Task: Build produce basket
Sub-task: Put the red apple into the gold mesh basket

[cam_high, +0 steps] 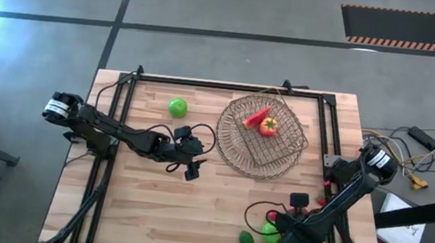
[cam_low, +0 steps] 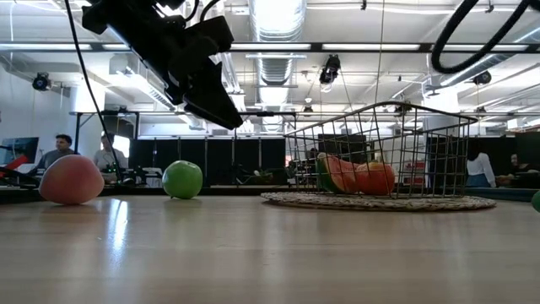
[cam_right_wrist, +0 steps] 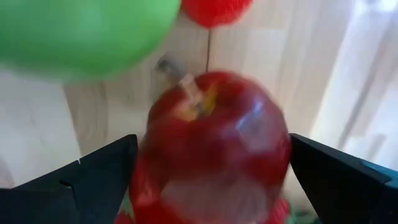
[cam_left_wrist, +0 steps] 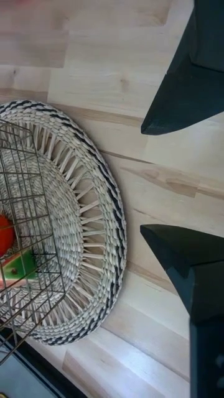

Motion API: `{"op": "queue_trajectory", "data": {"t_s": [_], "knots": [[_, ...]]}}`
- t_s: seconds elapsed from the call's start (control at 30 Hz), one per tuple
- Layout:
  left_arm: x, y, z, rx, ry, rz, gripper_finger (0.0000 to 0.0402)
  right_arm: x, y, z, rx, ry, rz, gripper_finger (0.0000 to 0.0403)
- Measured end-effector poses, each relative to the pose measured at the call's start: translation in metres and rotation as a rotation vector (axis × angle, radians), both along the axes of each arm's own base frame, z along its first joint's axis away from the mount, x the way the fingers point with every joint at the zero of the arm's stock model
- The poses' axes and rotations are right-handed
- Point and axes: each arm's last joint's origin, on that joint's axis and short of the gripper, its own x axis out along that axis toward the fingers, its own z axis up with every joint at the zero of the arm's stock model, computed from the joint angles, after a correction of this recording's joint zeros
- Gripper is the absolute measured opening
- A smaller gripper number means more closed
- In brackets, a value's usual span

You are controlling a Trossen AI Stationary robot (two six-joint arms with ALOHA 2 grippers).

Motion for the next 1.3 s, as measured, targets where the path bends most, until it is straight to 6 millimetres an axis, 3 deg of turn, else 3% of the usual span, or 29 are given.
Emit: {"op": "queue_trajectory", "data": {"t_s": [0.2,0.4,0.57,0.73,0.9,1.03,1.17,1.3], "knots": [[0.0,0.0,0.0,0.0,-0.002,0.0,0.0231,0.001,-0.01,-0.015,0.018,0.01,-0.022,0.0383],[0.0,0.0,0.001,-0.001,-0.005,0.001,0.0231,0.003,-0.012,-0.011,0.028,0.0,-0.03,0.0336],[0.0,0.0,0.001,-0.001,-0.006,0.0,0.0231,0.006,-0.016,0.015,0.052,-0.124,-0.051,0.0336],[0.001,0.0,0.001,-0.002,-0.013,0.0,0.0231,0.007,-0.032,0.066,0.051,-0.409,-0.088,0.0336],[0.003,0.0,0.003,0.009,-0.034,-0.013,0.0231,0.004,-0.067,0.123,-0.027,-0.773,-0.116,0.0336],[0.004,-0.001,0.004,0.009,-0.048,-0.015,0.0231,0.0,-0.108,0.149,-0.148,-0.943,-0.187,0.0336],[0.003,-0.001,0.004,0.01,-0.045,-0.015,0.0231,0.001,-0.155,0.144,-0.221,-0.999,-0.289,0.0336],[0.003,-0.001,0.004,0.01,-0.045,-0.016,0.0231,0.009,-0.204,0.119,-0.178,-1.042,-0.379,0.0336]]}}
